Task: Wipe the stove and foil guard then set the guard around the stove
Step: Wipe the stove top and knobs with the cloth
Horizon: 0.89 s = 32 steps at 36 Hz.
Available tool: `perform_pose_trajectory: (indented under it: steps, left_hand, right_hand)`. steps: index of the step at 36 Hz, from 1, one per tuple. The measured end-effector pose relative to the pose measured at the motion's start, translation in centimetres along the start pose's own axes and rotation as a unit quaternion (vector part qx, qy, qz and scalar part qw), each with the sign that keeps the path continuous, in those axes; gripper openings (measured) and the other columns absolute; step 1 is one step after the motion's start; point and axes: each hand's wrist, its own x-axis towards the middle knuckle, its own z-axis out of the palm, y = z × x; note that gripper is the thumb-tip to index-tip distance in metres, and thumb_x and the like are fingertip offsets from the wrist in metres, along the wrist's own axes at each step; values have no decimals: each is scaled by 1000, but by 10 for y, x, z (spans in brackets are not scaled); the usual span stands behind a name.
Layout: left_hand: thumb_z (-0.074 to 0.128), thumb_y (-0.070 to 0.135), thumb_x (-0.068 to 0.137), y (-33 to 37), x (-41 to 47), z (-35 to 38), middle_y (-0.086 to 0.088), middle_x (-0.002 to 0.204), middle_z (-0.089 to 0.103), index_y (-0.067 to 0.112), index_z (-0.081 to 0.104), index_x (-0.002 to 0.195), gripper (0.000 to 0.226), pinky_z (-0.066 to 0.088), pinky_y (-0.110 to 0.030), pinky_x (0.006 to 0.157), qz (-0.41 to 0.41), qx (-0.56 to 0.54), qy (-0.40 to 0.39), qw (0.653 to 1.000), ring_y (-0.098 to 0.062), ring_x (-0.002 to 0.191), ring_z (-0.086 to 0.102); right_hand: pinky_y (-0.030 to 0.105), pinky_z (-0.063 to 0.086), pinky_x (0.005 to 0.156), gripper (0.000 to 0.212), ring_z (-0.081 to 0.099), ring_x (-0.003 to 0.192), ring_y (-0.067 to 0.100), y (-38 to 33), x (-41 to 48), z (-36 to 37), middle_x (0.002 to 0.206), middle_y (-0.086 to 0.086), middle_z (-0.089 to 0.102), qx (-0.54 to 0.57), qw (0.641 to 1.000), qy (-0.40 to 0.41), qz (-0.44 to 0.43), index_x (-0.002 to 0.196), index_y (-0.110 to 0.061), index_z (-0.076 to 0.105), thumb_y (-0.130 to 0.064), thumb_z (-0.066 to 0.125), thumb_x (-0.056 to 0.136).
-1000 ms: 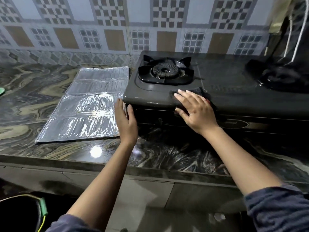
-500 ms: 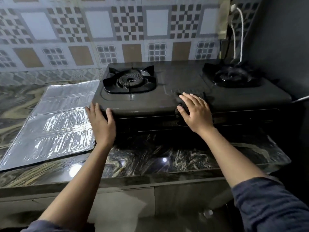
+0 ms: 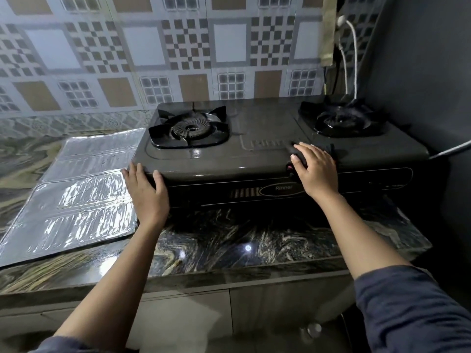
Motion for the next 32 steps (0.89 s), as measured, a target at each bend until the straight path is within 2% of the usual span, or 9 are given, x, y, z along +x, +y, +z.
perform_pose_trajectory:
  steps: [4,8,13,18,27,32]
  left_hand:
    - [38,27,98,0,-1,-1,-10,157,16,1,29,142,52,2,-30,117,0,5,-4,1000,-22,147,3]
    - [37,28,98,1,-1,-4,-9,157,14,1,28,143,52,2,-30,117,-1,10,-13,1000,-21,147,1]
    - [38,28,98,0,1,-6,-10,157,16,1,30,142,51,3,-32,118,4,20,-20,1000,-21,146,3]
    - [39,28,97,-1,4,-7,-12,155,20,1,33,140,51,6,-34,119,11,41,-20,999,-23,146,8]
    - [42,35,95,-6,9,-16,-14,151,29,2,39,137,53,15,-39,118,33,82,-37,995,-27,142,20]
    - [47,32,94,-8,14,-28,-14,138,45,2,51,125,43,30,-39,109,71,117,-24,990,-28,130,37]
  right_hand:
    - [39,39,101,54,56,118,25,6,6,-3,123,7,64,21,999,22,21,116,-12,63,-45,34,85]
    - [38,42,96,40,61,110,28,4,9,-2,116,11,67,35,997,59,33,114,-6,63,-30,43,88]
    - [38,43,89,38,62,102,35,1,13,0,112,16,68,37,993,93,67,115,-5,61,-25,42,89]
    - [42,41,91,30,59,106,36,-2,17,0,117,16,64,41,990,100,87,119,-5,58,-15,47,93]
    - [36,41,92,30,57,113,29,-23,16,2,123,11,61,87,987,115,70,122,-7,56,-14,46,94]
    - [37,41,93,30,55,115,29,-56,21,10,124,12,60,125,987,96,39,123,-5,55,-14,43,96]
